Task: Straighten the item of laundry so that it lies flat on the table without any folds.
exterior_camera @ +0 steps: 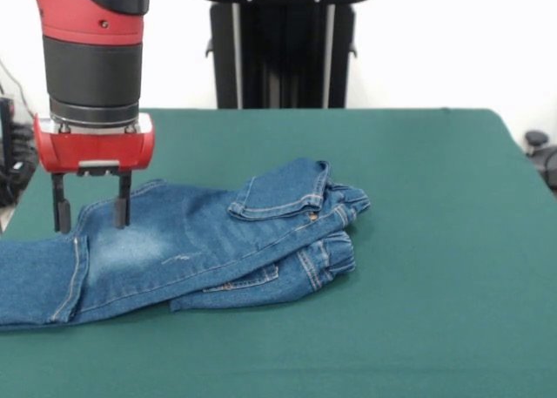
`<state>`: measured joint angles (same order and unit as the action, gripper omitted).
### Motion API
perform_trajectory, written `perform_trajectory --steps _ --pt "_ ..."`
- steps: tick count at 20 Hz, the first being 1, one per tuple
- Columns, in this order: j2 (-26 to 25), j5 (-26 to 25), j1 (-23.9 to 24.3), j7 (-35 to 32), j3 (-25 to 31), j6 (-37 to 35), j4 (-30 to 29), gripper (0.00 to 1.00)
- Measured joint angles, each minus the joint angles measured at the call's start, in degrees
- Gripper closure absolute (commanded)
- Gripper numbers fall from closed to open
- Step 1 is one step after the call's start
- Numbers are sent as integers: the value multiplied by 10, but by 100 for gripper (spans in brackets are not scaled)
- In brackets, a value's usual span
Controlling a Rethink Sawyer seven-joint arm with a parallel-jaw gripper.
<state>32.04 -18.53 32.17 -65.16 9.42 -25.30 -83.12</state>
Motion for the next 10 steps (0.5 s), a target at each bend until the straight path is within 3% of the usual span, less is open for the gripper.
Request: perform_trajectory --steps 5,10 --pt "5 9 -20 0 -16 0 -2 0" --pt "39 43 -71 -1 -52 -6 -15 0"
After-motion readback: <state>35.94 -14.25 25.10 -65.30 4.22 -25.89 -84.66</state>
